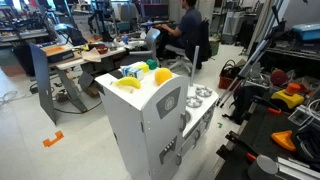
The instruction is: Open the cupboard
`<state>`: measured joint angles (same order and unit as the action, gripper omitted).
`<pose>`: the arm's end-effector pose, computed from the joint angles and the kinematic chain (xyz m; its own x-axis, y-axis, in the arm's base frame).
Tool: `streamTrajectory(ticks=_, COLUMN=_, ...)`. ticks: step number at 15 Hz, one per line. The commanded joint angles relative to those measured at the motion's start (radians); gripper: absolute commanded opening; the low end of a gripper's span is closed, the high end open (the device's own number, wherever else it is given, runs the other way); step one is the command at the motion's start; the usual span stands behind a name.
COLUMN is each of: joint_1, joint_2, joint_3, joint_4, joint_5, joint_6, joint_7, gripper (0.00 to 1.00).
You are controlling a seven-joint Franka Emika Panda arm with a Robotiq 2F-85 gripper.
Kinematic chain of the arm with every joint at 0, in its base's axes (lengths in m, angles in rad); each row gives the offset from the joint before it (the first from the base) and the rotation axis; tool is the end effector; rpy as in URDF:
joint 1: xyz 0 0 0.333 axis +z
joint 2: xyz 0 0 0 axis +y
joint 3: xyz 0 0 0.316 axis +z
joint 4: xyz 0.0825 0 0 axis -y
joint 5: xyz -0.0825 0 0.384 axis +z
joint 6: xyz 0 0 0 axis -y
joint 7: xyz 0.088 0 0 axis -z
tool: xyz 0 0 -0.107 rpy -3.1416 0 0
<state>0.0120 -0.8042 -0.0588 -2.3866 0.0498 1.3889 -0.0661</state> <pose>0.2803 -0.0120 0.5677 0.9811 0.0547 -0.1859 0.0356 -0.9939 -0.1045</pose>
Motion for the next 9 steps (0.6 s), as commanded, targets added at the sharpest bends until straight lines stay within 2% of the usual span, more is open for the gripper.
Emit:
streamTrajectory(ticks=1, joint_1=-0.008, joint_2=0.001, joint_3=0.005, joint_4=0.003, joint_5=0.003, joint_6=-0.002, joint_7=-0.005, gripper=1.0)
streamTrajectory(ticks=6, joint_1=-0.008, joint_2=0.001, joint_3=0.005, joint_4=0.004, joint_5=0.003, joint_6=-0.001, joint_7=-0.005, gripper=1.0)
streamTrajectory(ticks=9, joint_1=-0.018, joint_2=0.066, joint_3=-0.002, joint_4=0.019, joint_5=0.019, joint_6=0.038, joint_7=0.021, gripper=1.0)
